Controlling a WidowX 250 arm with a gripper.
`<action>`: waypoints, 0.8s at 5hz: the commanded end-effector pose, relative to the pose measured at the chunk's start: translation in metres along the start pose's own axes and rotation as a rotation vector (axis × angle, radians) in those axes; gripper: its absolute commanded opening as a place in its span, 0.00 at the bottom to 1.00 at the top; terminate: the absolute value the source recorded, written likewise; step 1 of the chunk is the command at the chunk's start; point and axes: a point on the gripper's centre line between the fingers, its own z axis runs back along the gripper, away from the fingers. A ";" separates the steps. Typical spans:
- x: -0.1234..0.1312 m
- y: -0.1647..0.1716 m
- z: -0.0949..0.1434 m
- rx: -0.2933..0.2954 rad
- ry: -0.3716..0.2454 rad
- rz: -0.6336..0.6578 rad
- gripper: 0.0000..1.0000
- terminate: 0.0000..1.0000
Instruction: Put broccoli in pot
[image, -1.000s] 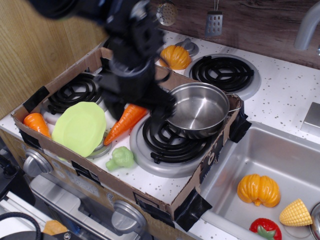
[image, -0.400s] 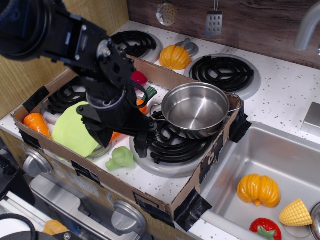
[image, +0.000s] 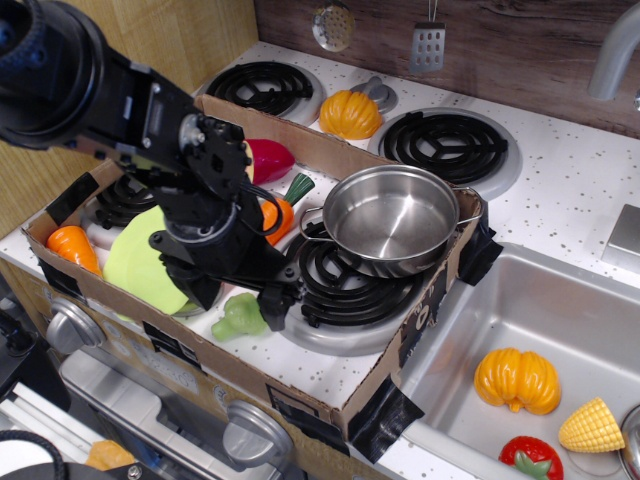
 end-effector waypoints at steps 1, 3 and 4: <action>0.010 -0.005 -0.015 -0.045 -0.011 0.001 1.00 0.00; 0.009 -0.012 -0.013 -0.046 -0.011 0.006 0.00 0.00; 0.016 -0.024 0.023 -0.012 0.042 0.035 0.00 0.00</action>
